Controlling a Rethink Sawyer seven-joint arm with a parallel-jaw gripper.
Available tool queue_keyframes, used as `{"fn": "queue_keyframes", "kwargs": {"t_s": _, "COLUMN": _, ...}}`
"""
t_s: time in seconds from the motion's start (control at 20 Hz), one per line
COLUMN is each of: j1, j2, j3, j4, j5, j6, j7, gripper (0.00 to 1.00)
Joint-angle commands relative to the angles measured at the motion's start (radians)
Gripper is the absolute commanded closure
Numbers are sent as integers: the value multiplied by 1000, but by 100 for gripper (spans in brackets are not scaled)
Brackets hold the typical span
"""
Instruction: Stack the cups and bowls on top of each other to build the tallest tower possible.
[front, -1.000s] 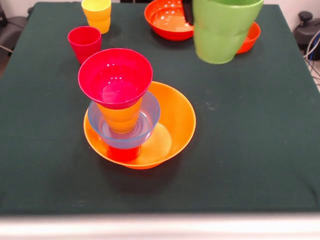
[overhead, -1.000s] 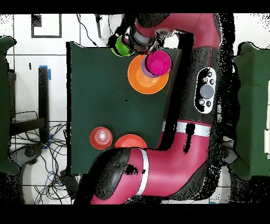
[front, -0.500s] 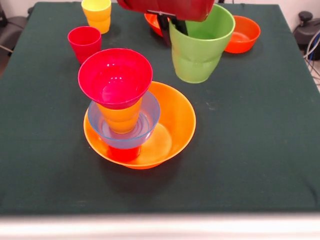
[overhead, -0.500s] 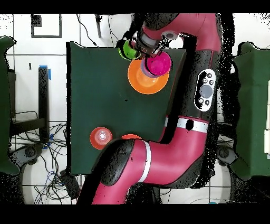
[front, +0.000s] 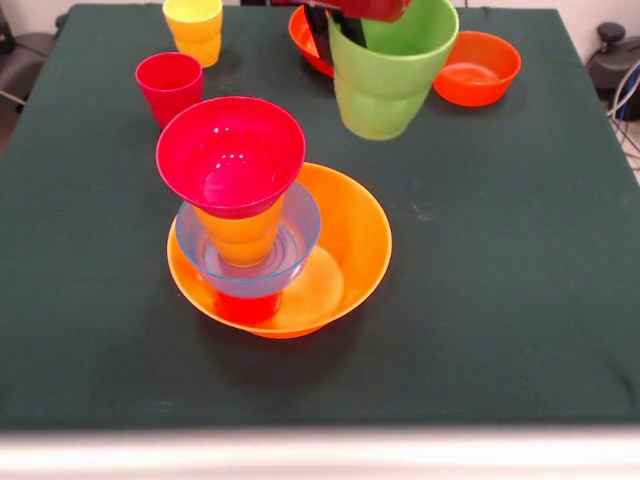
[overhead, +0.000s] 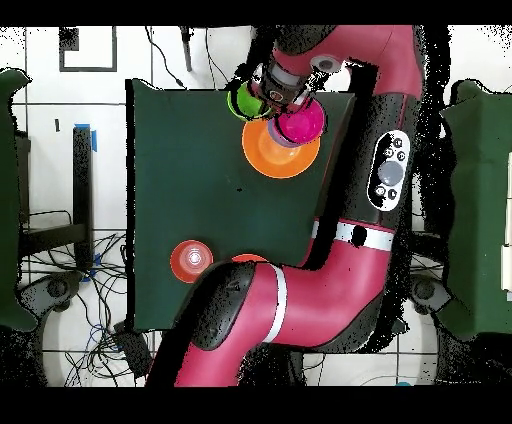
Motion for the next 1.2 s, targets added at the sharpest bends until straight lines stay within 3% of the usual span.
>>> {"fn": "queue_keyframes", "kwargs": {"t_s": 0.05, "j1": 3, "j2": -35, "j3": 167, "j4": -24, "j5": -143, "j6": 144, "j7": -95, "gripper": 100}}
{"fn": "queue_keyframes", "kwargs": {"t_s": 0.55, "j1": -47, "j2": -43, "j3": 374, "j4": -26, "j5": -340, "j6": 147, "j7": -138, "gripper": 100}}
{"fn": "queue_keyframes", "kwargs": {"t_s": 0.8, "j1": -82, "j2": -64, "j3": 542, "j4": -37, "j5": -537, "j6": 179, "j7": -203, "gripper": 100}}
{"fn": "queue_keyframes", "kwargs": {"t_s": 1.2, "j1": -130, "j2": -91, "j3": 770, "j4": -26, "j5": -755, "j6": 251, "j7": -204, "gripper": 100}}
